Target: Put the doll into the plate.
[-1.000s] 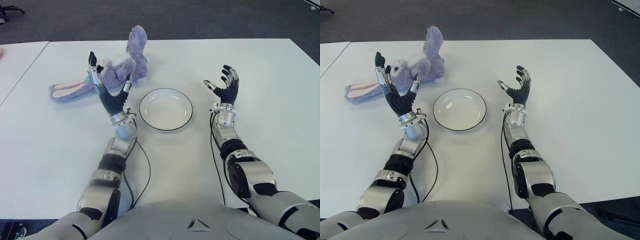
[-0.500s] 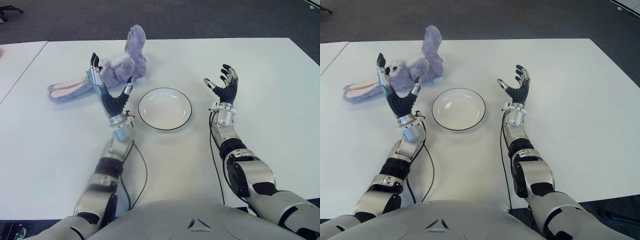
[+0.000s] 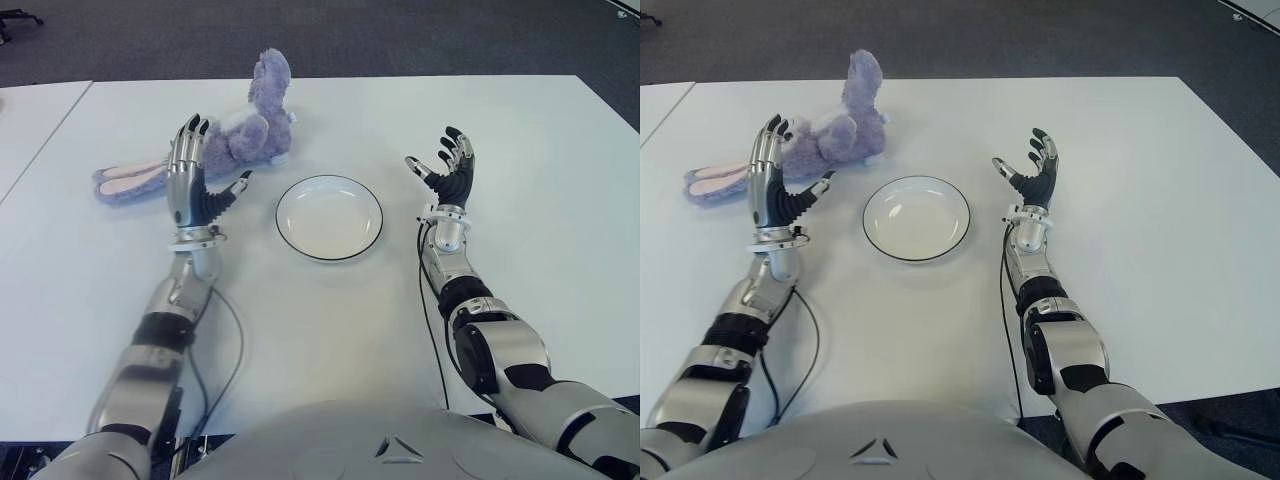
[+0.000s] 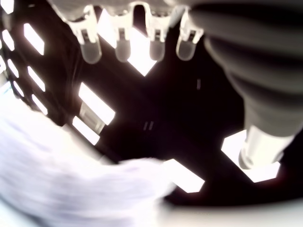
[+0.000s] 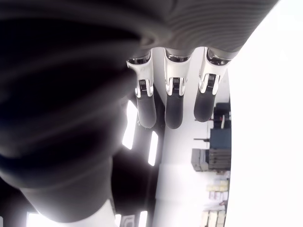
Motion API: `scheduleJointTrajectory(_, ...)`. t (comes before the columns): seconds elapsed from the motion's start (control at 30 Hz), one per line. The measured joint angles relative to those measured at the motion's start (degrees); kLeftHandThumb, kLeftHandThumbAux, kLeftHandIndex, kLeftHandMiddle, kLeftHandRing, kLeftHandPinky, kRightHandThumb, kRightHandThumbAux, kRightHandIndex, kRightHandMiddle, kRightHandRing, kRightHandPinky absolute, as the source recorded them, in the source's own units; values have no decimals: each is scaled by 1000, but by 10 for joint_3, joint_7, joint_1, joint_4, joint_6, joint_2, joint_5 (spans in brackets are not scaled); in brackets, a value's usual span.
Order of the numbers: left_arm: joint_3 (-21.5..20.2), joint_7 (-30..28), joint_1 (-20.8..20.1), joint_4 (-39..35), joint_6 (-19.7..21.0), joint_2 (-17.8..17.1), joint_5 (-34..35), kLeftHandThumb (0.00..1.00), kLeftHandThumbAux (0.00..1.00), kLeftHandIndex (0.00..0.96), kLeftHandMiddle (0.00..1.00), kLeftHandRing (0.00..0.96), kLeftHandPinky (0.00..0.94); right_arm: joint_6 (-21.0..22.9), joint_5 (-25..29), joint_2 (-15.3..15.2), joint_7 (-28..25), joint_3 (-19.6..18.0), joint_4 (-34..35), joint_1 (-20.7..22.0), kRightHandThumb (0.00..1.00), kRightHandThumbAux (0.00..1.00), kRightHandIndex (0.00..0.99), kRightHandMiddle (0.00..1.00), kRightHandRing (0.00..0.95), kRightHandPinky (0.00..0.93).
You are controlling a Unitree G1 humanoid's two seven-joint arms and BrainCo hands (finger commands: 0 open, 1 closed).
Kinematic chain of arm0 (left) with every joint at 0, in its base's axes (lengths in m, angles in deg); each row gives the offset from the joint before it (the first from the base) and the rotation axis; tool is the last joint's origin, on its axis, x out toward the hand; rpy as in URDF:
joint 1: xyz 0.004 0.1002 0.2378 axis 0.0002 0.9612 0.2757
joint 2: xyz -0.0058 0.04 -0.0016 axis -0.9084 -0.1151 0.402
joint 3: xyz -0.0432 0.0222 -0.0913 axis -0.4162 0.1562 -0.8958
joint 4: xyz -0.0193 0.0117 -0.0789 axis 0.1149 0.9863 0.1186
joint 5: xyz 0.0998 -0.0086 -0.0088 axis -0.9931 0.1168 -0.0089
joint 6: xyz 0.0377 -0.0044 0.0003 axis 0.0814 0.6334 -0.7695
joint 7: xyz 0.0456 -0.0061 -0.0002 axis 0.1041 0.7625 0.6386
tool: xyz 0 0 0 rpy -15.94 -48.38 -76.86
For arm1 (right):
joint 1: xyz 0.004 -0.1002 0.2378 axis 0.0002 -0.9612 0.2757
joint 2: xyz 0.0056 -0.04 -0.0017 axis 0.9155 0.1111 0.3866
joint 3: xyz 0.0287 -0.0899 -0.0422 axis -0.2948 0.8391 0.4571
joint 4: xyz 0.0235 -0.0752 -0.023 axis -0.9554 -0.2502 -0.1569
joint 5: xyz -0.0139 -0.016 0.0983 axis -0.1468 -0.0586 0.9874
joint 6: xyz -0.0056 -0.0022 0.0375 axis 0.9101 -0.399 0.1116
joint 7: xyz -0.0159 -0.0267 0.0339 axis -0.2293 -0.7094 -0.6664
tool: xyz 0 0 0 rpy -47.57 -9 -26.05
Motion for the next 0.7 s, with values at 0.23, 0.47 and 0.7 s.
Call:
scheduleJointTrajectory(0.23, 25, -46, -24, 51, 43, -70, -30, 286, 580, 111, 0, 0, 0, 0, 1, -1, -4, -4, -1, 0, 91, 944, 183, 161, 157, 197)
scheduleJointTrajectory(0.47, 55, -70, -52, 96, 70, -108, -51, 341, 567, 91, 0, 0, 0, 0, 1, -2, -11, -8, -2, 0, 104, 957, 189, 172, 165, 207)
scheduleJointTrajectory(0.7, 77, -74, -69, 122, 85, -130, -64, 339, 557, 67, 0, 0, 0, 0, 1, -2, -14, -10, -2, 0, 113, 964, 200, 180, 171, 204)
